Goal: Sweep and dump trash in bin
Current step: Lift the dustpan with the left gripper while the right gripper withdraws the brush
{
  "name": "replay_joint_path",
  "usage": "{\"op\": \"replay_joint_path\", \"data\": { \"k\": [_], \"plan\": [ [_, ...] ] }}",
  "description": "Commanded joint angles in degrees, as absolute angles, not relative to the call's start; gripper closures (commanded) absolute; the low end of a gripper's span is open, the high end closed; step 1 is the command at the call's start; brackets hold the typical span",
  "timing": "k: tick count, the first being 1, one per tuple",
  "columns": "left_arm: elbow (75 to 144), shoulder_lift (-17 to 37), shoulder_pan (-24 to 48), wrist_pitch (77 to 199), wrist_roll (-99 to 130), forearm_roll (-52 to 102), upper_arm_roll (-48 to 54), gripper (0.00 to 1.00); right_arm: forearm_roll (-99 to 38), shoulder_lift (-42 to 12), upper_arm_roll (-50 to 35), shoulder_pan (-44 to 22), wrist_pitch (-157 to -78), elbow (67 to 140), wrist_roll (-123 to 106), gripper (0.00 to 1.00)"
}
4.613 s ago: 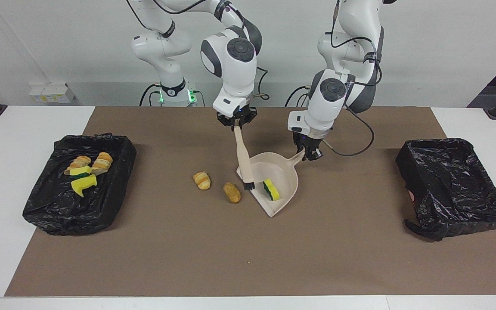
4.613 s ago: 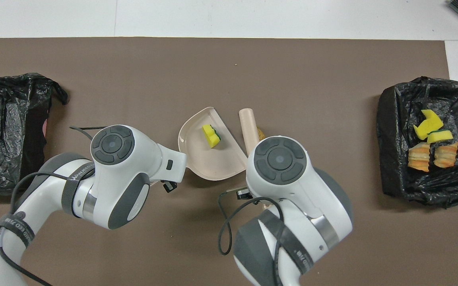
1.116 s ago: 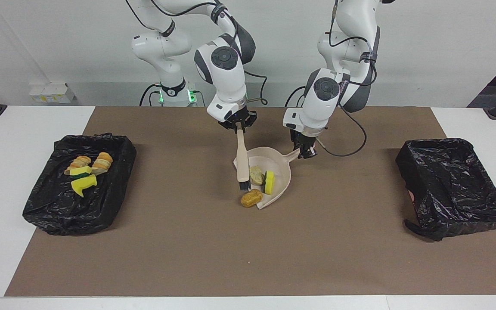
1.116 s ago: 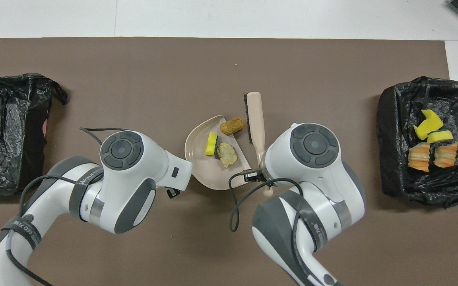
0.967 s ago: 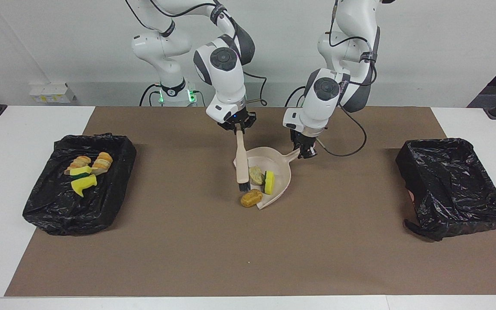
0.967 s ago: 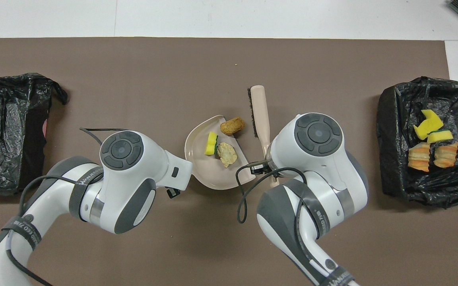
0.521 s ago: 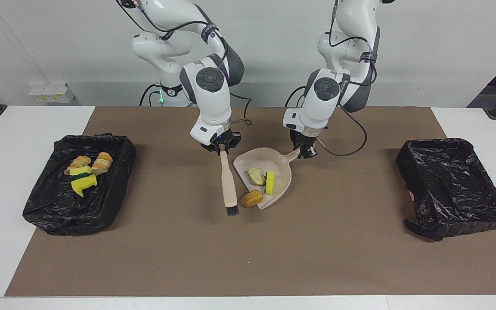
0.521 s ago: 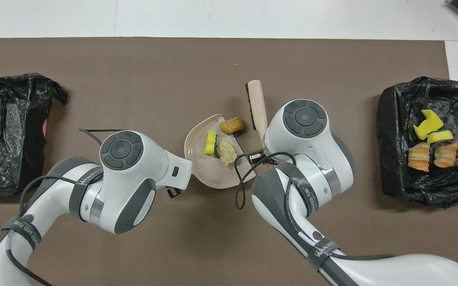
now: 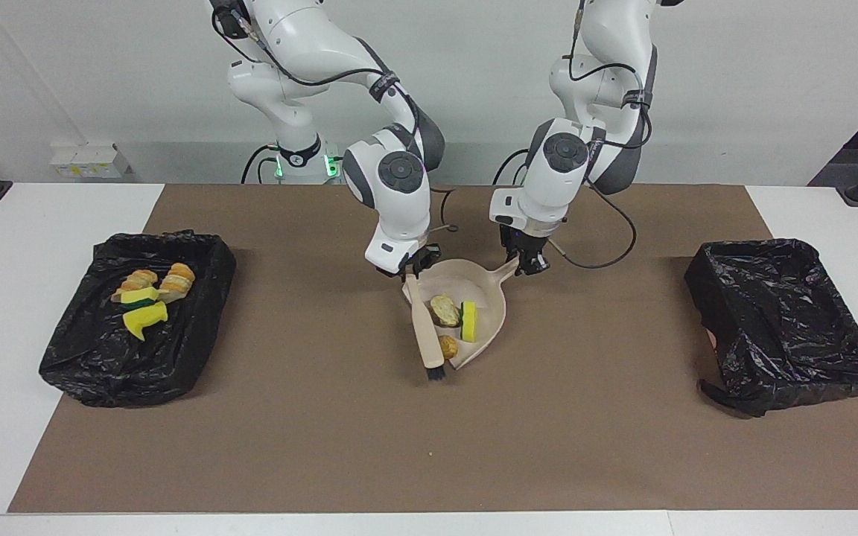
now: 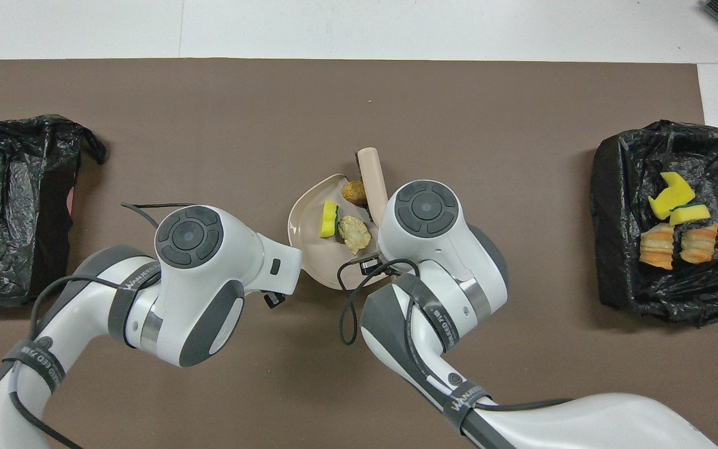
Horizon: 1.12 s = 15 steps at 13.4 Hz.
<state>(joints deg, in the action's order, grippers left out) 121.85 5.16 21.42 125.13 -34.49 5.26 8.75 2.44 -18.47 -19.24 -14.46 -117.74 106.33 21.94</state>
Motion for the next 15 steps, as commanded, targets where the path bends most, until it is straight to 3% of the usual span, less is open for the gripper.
{"op": "replay_joint_path", "data": {
  "k": [1,6,10,15],
  "plan": [
    [122.7,4.3,21.6,126.9,-33.0,5.9,8.6,1.00,1.9,-15.1,-20.2,-16.5,-117.2,110.2,26.4,1.00],
    [122.6,4.4,20.6,127.1,-28.3,6.8,8.5,1.00,-2.2,-12.1,-20.6,-20.9,-111.5,110.8,30.3,1.00],
    [122.3,4.6,19.2,127.1,-24.8,7.9,8.4,1.00,-3.8,-7.8,-20.6,-21.0,-104.0,110.8,30.2,1.00],
    [122.0,4.4,16.5,129.1,-22.4,11.3,8.3,1.00,-3.9,-7.1,-20.5,-20.3,-100.9,108.3,30.8,1.00]
  ]
}}
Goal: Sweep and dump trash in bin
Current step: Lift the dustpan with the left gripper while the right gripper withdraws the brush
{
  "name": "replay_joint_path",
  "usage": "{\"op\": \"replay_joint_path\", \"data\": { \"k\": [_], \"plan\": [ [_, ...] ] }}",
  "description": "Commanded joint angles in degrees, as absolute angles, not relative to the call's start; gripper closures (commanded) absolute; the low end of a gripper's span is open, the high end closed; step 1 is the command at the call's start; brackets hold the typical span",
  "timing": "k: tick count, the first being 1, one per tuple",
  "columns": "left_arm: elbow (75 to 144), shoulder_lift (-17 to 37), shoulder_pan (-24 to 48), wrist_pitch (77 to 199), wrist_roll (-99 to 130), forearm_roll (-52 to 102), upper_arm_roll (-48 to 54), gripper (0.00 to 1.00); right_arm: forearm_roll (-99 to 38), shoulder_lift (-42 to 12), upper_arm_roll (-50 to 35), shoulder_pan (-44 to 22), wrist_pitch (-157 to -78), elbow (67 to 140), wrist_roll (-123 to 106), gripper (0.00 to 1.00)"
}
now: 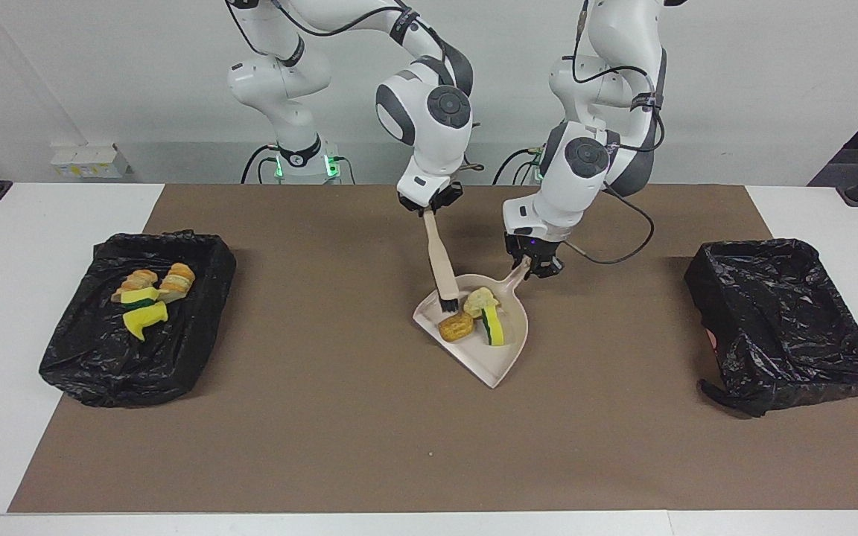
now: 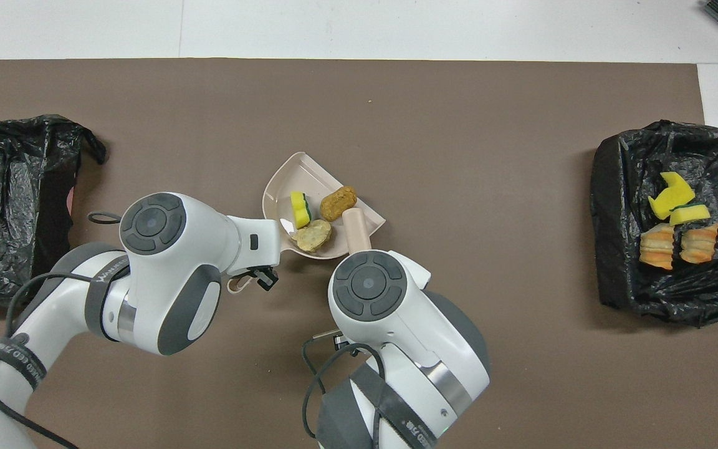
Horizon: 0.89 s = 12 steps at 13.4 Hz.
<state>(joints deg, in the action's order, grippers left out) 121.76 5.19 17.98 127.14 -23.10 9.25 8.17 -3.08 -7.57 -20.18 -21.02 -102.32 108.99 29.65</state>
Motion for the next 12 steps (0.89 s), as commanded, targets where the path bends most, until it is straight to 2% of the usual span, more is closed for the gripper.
{"op": "replay_joint_path", "data": {
  "k": [1,6,9,12],
  "plan": [
    [121.9,4.1,16.2,129.3,-22.4,11.6,8.2,1.00,-3.9,-7.0,-20.5,-20.3,-100.9,108.3,31.5,1.00],
    [118.9,2.8,8.6,124.2,-23.4,11.3,7.9,1.00,-4.0,-6.9,-20.5,-20.9,-101.5,108.6,39.6,1.00],
    [116.9,-0.4,4.5,117.9,-25.8,10.8,7.9,1.00,-8.0,-6.7,-20.6,-21.2,-102.7,109.1,43.1,1.00],
    [108.0,-0.6,-2.2,104.5,-27.0,8.1,7.8,1.00,-8.3,-7.4,-20.6,-26.0,-105.2,110.6,46.0,1.00]
  ]
}}
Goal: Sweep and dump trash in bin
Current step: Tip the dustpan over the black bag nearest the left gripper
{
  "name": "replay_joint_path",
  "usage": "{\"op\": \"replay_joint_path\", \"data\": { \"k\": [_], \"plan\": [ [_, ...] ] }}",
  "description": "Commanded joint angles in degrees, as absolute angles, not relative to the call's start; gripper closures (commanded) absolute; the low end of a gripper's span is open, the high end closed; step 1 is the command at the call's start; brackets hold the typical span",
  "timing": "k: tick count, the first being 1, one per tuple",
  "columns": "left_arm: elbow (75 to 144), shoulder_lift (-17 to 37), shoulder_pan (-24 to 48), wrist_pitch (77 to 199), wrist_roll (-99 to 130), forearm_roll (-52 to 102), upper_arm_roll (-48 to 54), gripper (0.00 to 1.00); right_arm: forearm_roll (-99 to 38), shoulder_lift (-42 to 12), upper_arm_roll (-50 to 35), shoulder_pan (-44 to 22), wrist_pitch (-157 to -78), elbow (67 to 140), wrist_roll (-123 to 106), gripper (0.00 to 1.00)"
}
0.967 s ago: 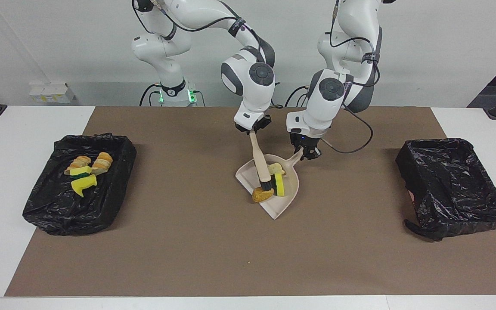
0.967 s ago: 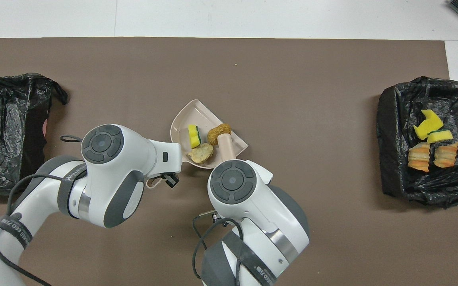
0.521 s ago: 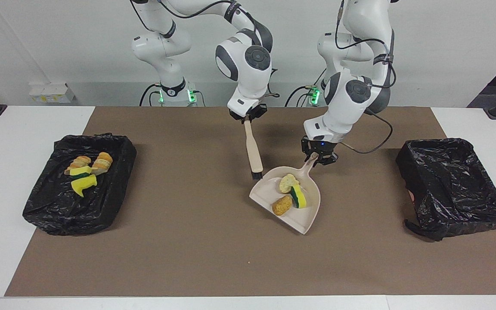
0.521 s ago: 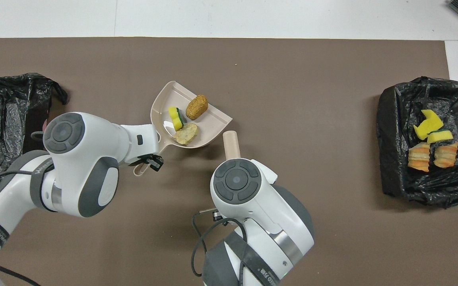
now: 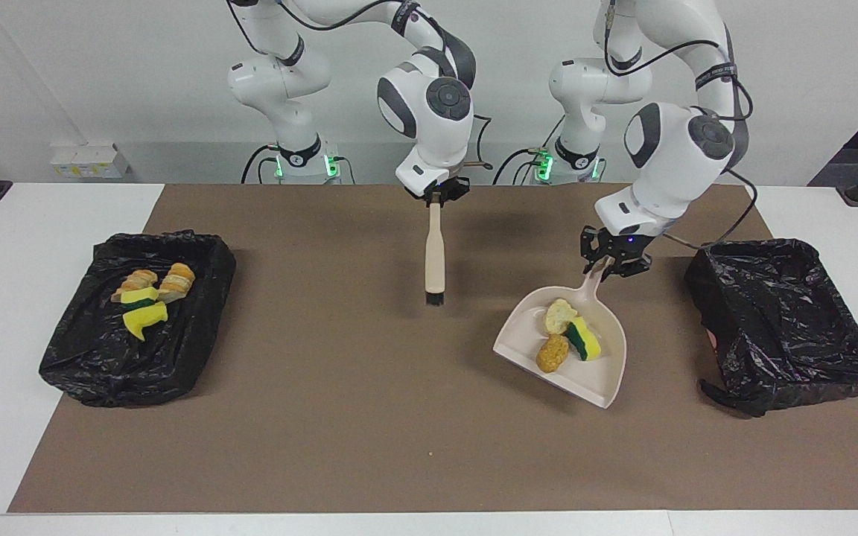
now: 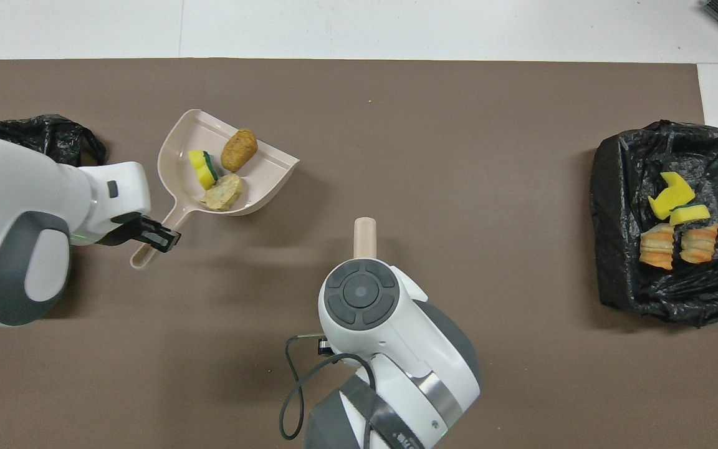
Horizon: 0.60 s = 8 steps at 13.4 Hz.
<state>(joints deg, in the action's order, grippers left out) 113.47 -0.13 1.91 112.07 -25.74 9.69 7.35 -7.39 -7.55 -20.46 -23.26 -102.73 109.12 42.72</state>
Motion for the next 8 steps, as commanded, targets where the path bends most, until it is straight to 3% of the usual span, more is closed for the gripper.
{"op": "replay_joint_path", "data": {
  "k": [1,5,8],
  "plan": [
    [104.5,-0.2,-5.0,100.8,-27.2,7.4,7.9,1.00,-8.3,-7.9,-20.6,-28.2,-106.7,111.0,48.1,1.00],
    [91.8,3.2,-17.3,90.5,-29.4,5.8,7.8,1.00,-8.3,-9.1,-20.6,-33.3,-111.5,114.3,51.2,1.00],
    [86.7,5.5,-23.5,86.1,-30.1,2.0,7.8,1.00,-8.9,-9.1,-20.6,-34.8,-114.7,117.1,51.2,1.00]
  ]
}}
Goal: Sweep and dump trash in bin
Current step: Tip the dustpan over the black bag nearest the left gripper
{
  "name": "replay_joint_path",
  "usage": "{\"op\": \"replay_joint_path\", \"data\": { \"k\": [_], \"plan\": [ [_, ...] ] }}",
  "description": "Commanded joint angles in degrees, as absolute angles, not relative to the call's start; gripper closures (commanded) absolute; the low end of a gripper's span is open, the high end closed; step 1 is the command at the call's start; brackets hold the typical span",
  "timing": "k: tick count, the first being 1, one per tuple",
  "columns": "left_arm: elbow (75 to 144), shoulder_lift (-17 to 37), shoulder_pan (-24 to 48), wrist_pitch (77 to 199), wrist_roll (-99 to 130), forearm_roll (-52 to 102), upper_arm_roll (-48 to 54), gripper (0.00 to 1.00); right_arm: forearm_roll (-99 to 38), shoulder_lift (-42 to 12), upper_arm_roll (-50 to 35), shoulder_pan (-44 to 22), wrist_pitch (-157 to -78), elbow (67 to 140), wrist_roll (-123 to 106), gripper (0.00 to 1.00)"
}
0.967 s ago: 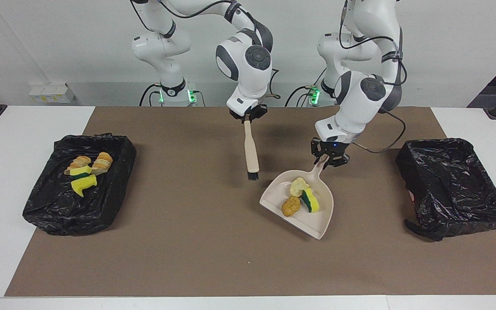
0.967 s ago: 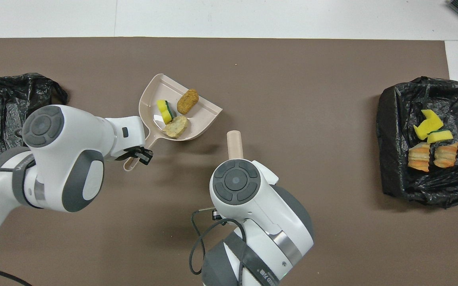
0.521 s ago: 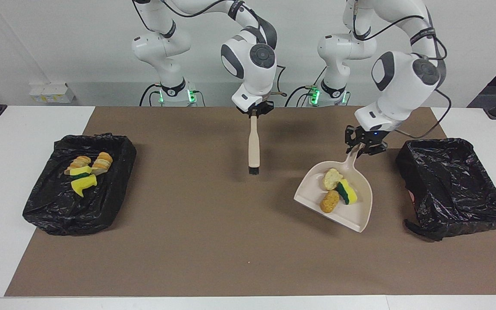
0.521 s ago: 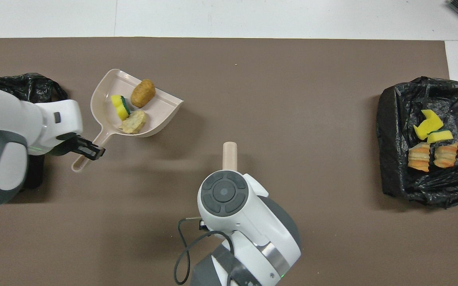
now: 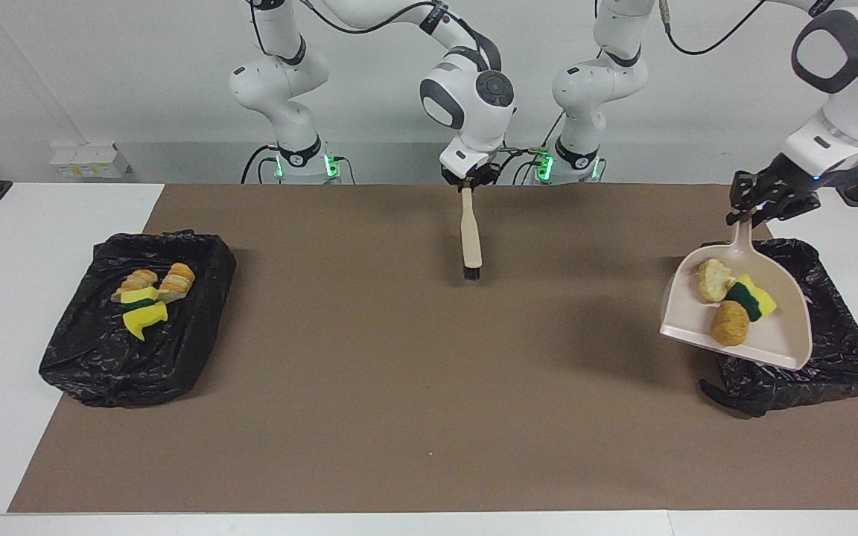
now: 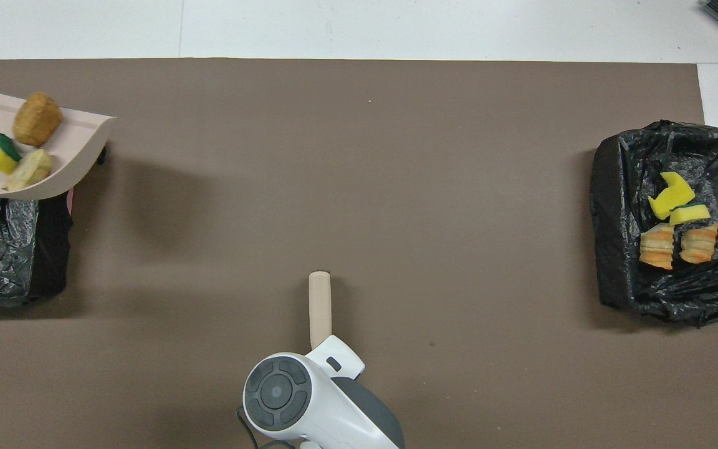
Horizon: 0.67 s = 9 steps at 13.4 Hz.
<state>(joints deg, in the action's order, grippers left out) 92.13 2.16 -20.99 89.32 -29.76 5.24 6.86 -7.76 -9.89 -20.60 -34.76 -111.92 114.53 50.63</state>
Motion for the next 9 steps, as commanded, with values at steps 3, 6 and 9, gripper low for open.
{"op": "replay_joint_path", "data": {
  "k": [3,6,9],
  "plan": [
    [86.4,6.6,-26.6,88.7,-37.5,-7.6,7.6,1.00,-8.9,-8.9,-20.6,-34.9,-117.1,119.4,50.7,1.00],
    [87.4,6.5,-31.6,96.8,-60.7,-15.2,7.2,1.00,-8.9,-8.8,-20.6,-34.9,-117.9,120.6,50.5,1.00],
    [90.9,5.7,-31.5,97.8,-65.3,-24.8,7.1,1.00,-8.9,-8.8,-20.6,-34.7,-118.4,121.3,49.5,1.00]
  ]
}}
